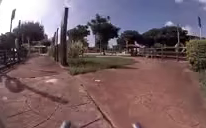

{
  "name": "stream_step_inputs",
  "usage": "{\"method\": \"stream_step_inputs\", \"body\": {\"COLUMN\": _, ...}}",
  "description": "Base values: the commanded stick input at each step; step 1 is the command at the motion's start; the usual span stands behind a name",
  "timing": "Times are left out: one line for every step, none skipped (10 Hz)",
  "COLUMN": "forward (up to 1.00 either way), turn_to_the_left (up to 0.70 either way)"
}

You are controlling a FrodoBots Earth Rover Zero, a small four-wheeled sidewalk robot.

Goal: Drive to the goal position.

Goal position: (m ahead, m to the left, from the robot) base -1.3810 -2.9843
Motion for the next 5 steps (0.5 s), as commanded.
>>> {"method": "stream_step_inputs", "body": {"forward": 0.50, "turn_to_the_left": -0.50}}
{"method": "stream_step_inputs", "body": {"forward": 0.50, "turn_to_the_left": -0.50}}
{"method": "stream_step_inputs", "body": {"forward": 0.50, "turn_to_the_left": -0.50}}
{"method": "stream_step_inputs", "body": {"forward": 0.50, "turn_to_the_left": -0.50}}
{"method": "stream_step_inputs", "body": {"forward": 0.50, "turn_to_the_left": -0.50}}
